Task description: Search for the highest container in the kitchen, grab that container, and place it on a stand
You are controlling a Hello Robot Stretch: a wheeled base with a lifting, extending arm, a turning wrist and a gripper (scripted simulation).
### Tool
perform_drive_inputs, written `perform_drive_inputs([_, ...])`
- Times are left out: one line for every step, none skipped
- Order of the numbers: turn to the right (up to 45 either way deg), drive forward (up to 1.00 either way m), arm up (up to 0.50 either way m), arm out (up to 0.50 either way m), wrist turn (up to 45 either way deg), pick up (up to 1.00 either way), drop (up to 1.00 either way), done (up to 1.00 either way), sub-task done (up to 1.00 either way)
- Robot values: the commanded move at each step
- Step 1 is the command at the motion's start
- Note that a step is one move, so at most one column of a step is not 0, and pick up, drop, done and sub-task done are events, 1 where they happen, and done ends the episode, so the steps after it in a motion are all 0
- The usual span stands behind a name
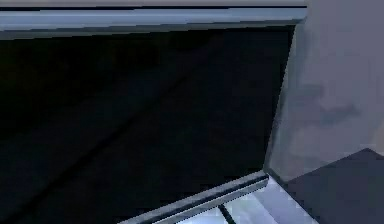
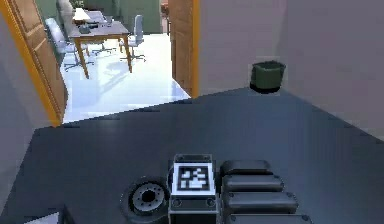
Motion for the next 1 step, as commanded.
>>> perform_drive_inputs([-30.0,0.0,0.0,0.0,0.0,0.0,0.0,0.0,0.0])
